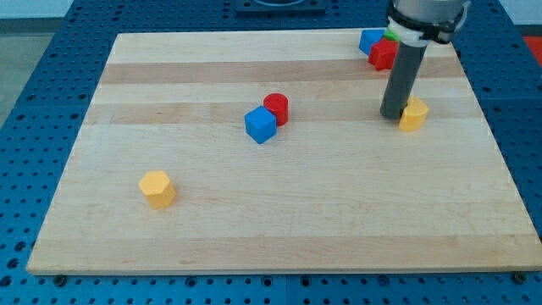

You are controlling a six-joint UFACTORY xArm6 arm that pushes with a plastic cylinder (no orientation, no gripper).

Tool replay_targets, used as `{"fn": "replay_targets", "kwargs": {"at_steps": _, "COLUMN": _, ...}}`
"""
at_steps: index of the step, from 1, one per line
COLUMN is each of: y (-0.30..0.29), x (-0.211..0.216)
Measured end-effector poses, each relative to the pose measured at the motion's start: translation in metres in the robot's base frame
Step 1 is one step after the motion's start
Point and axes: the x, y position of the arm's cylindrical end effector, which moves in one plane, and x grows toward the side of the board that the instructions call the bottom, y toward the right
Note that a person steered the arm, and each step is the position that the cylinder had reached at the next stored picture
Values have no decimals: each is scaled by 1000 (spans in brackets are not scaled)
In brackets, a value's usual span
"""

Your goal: Move the yellow heart closer to group of blocks

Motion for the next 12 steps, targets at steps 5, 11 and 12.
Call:
{"fn": "replay_targets", "kwargs": {"at_steps": 5, "y": 24, "x": -7}}
{"fn": "replay_targets", "kwargs": {"at_steps": 11, "y": 47, "x": -58}}
{"fn": "replay_targets", "kwargs": {"at_steps": 12, "y": 47, "x": -87}}
